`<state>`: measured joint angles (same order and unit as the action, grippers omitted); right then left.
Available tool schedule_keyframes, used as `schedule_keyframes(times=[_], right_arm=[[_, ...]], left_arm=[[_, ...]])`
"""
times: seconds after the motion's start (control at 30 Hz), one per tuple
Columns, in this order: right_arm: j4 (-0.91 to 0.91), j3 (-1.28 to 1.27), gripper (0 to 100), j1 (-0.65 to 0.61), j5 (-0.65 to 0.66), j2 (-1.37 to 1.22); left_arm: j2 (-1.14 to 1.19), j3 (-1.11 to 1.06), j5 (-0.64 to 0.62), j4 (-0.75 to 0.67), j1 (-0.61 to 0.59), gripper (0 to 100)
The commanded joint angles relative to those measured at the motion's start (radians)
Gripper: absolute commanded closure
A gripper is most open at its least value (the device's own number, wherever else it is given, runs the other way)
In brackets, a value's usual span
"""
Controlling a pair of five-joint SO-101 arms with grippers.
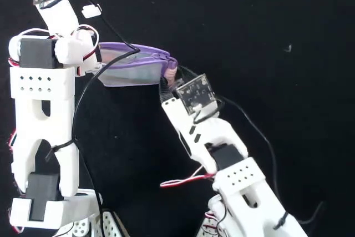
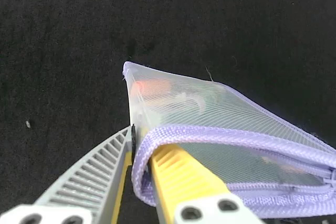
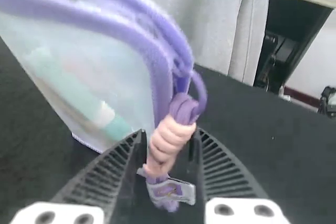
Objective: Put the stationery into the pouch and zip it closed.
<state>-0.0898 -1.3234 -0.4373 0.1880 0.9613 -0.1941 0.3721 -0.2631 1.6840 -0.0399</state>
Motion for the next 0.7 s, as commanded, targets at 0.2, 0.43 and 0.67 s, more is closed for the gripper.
schedule_keyframes(times=[0.2, 0.43, 0.67], right_arm=[[0.034, 0.064, 87.5, 0.037, 0.006, -0.038], [0.037, 0.064, 87.5, 0.037, 0.006, -0.024], [0.032, 0.056, 87.7, 0.037, 0.006, 0.022]], left_arm=[[-0.018, 0.005, -0.005, -0.018, -0.007, 97], [-0.018, 0.004, -0.005, -0.018, -0.01, 97], [-0.018, 0.004, -0.005, -0.02, -0.008, 97]])
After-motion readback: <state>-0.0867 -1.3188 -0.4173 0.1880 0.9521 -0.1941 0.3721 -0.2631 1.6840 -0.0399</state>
